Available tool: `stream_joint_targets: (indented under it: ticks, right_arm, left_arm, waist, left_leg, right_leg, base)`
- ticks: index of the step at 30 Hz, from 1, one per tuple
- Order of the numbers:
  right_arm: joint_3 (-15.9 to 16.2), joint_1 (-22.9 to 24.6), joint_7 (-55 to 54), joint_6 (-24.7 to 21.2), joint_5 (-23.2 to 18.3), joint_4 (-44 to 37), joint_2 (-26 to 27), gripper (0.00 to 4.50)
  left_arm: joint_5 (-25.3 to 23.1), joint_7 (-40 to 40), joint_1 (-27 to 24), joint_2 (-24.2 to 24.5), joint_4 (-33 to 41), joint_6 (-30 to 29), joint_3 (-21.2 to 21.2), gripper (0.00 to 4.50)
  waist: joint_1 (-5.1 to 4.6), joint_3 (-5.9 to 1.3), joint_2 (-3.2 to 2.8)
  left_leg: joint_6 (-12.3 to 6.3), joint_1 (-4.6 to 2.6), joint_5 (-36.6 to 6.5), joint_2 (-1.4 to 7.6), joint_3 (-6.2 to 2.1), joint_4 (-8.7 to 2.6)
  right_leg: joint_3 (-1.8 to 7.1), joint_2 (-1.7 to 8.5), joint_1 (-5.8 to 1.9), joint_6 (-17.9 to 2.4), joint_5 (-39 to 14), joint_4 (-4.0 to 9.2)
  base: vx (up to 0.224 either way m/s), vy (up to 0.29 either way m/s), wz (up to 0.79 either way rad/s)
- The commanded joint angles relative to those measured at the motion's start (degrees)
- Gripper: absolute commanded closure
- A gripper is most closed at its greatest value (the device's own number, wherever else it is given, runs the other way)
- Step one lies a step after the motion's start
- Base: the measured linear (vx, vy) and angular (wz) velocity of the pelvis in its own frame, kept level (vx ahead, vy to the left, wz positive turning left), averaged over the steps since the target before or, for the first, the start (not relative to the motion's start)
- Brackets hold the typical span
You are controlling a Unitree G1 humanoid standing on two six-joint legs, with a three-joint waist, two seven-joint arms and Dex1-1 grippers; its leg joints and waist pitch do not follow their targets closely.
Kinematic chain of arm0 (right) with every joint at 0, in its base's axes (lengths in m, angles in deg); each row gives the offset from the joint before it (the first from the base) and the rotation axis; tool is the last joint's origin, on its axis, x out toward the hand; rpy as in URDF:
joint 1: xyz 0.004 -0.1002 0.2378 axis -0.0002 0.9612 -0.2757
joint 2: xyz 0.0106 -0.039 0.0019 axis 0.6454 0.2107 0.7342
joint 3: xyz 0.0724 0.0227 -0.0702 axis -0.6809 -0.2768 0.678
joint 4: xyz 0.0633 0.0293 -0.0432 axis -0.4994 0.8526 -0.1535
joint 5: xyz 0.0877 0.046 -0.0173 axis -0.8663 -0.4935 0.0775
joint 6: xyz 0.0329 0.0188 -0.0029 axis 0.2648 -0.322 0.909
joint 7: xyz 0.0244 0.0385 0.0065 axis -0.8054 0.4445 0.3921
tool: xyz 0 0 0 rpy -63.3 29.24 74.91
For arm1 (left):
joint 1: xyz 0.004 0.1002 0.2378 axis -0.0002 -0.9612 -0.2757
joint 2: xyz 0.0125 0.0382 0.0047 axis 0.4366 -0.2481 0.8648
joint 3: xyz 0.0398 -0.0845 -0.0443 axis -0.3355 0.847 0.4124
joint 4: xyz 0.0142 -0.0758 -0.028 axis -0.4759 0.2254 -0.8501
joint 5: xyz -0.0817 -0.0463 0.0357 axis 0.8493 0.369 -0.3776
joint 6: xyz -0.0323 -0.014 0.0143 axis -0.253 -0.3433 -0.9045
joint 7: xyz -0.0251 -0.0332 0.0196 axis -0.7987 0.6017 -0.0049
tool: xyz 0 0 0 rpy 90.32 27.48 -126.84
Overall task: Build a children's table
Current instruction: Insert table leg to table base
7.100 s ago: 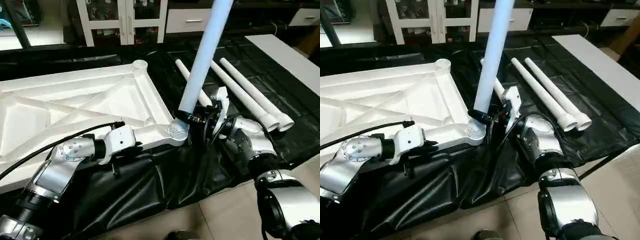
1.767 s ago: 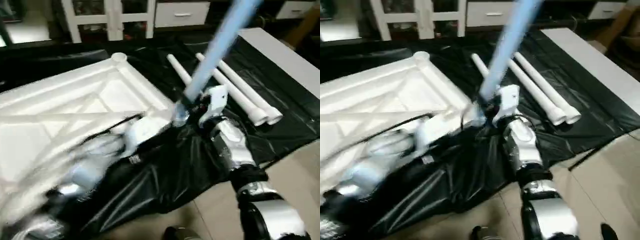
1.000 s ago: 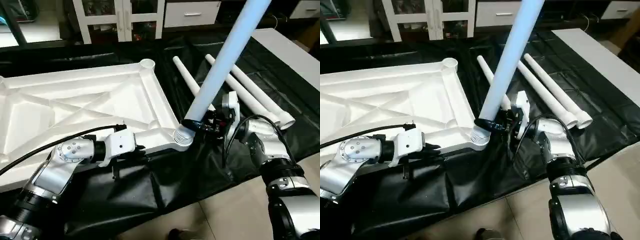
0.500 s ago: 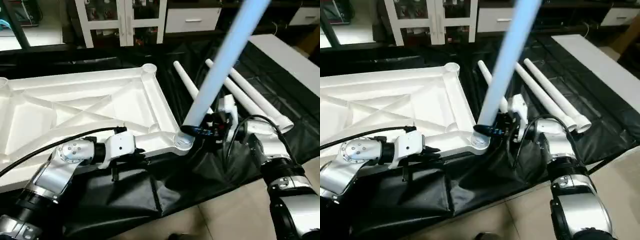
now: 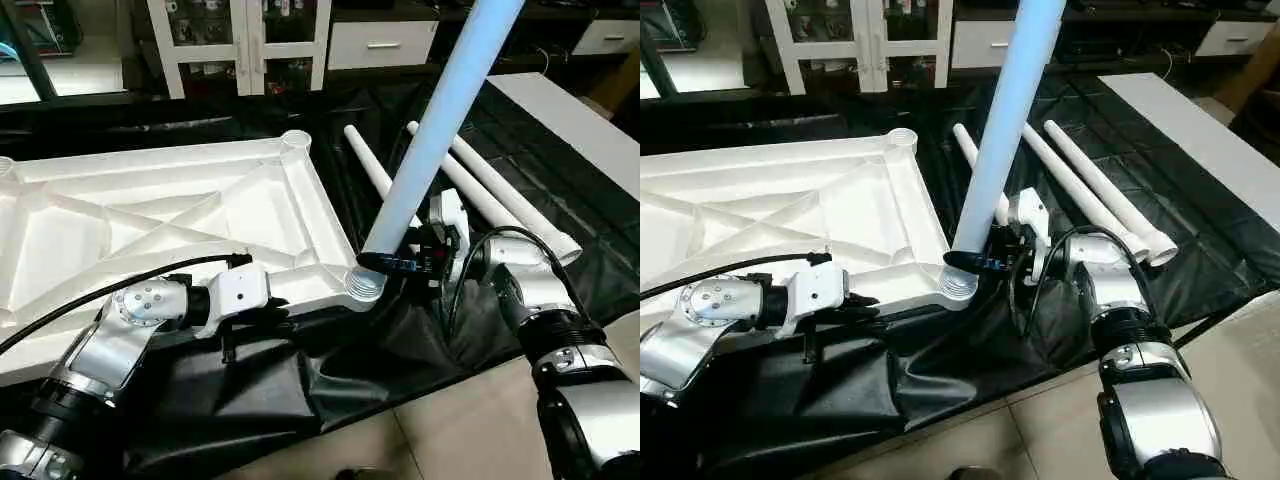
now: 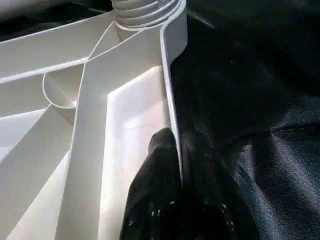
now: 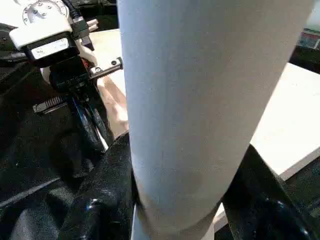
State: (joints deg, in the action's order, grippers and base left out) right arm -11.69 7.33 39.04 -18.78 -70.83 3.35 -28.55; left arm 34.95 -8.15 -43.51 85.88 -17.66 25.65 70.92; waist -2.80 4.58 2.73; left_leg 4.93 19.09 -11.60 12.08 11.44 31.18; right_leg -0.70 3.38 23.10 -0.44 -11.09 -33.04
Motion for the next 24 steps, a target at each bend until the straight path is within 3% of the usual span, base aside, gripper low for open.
stream_joint_targets:
  ticks: [1,10,17,22,24]
  right_arm:
    - [7.0,7.4,-0.9,-4.3,8.6,9.4,1.2,2.66]
    - [5.5,8.5,-6.7,-3.9,7.9,8.9,3.2,2.66]
    - [4.9,9.4,-14.6,-3.8,8.8,8.7,5.0,2.66]
    - [5.1,10.3,-22.7,-4.9,10.2,7.6,7.2,2.66]
    - [5.0,10.6,-27.1,-5.5,10.8,7.5,8.1,2.66]
  left_arm:
    - [1.1,-1.8,-0.2,-0.9,1.7,1.1,-1.4,4.5]
    - [0.7,-1.6,-0.1,-1.1,1.8,0.6,-1.8,4.5]
    - [-0.8,-0.1,0.2,-2.1,2.2,-1.8,-2.7,4.5]
    - [-4.9,4.9,1.4,-4.5,2.5,-7.4,-4.1,4.5]
    - [-6.3,8.8,2.3,-6.6,1.8,-10.5,-3.7,4.5]
  waist:
    - [-0.17,-0.48,-0.92]
    - [-0.4,-0.19,-1.03]
    - [-1.33,0.39,-0.77]
    - [-2.04,0.94,-0.9]
    - [-2.25,1.02,-0.91]
  left_leg:
    - [-1.4,0.12,-21.5,1.86,-0.61,-4.1]
    - [-0.41,-0.01,-24.6,1.85,-0.91,-4.34]
    - [0.6,-0.23,-31.3,1.61,-1.97,-4.65]
    - [1.37,-0.39,-36.0,1.34,-3.16,-5.02]
    - [1.42,-0.89,-38.2,1.15,-3.46,-5.0]
  right_leg:
    - [1.82,3.05,0.02,-12.0,-21.6,4.62]
    - [1.87,3.1,0.49,-10.9,-25.3,5.0]
    - [1.7,3.21,1.41,-6.6,-36.1,6.01]
    - [1.21,3.37,1.78,-3.7,-41.8,6.73]
    - [0.84,3.25,2.08,-2.8,-43.2,7.18]
  base:
    - [0.0,0.0,0.0]
    - [0.0,0.0,0.0]
    - [0.0,0.0,0.0]
    - [-0.01,0.004,-0.01]
    - [-0.025,0.011,-0.04]
